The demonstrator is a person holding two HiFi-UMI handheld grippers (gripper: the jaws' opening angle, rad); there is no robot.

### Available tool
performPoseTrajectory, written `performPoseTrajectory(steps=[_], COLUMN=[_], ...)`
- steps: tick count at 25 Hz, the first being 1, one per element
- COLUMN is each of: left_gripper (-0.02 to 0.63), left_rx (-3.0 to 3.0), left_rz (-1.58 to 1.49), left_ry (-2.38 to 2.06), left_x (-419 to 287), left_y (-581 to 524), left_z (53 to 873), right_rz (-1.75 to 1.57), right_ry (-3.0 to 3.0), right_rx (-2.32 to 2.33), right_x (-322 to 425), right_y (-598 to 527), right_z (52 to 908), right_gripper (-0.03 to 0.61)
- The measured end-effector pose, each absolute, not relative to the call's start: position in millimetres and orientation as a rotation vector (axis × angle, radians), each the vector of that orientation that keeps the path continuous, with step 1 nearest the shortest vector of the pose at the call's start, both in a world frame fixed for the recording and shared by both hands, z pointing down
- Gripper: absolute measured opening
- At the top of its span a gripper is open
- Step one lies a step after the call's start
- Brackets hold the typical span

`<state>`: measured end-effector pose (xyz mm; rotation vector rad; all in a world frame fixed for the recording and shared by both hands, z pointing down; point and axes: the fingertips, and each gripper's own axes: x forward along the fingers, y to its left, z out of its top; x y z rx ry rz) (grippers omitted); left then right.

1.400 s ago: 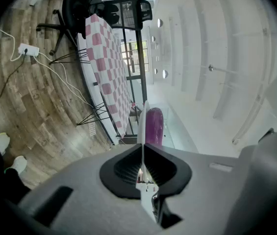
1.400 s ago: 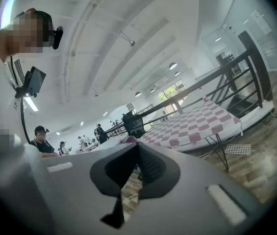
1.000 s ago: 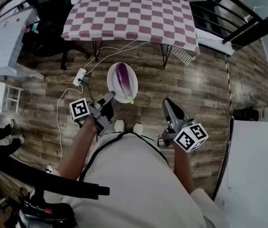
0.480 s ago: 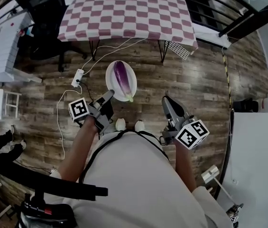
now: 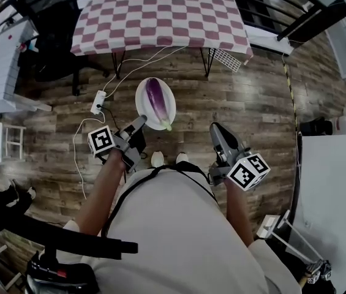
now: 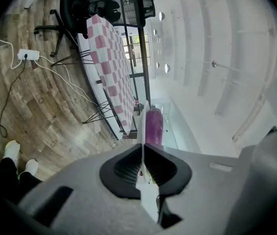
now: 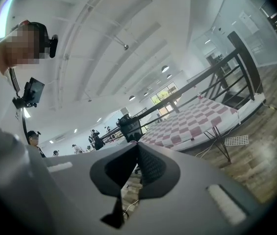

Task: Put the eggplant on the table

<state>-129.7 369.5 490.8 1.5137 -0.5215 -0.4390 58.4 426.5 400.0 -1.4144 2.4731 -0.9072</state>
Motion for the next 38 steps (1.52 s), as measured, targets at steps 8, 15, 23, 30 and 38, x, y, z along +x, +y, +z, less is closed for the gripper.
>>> performPoseTrajectory(steps=[8,15,23,30,38], left_gripper=[0.020,0.020,0.020,0.020,0.020], left_rx=[1.520,1.514,1.491,1.485,1.485], left_rz=[-0.436,-0.459,-0.489,-0.507,-0.528], left_ry=[-0.503,-0.524,-0.566,-0.597,-0.603], left_x=[-144,-161,-179,-183,-166], left_y=[378,387,390,371,325], left_z=[493,499,508,510,503], right_rz=[-0.927,-0.939,-0.948,-0.957,-0.973], right_ry=[2.449,2.480,2.531,2.563,2.579], right_rx=[-1.436,-1.417,-1.364,-1.315,-1.281], right_x=[42,26,10,6,18], right_y=[441,447,437,414,363], right_z=[407,410,412,415,417], right_gripper=[0.008,0.008,0.008,0.008,0.008])
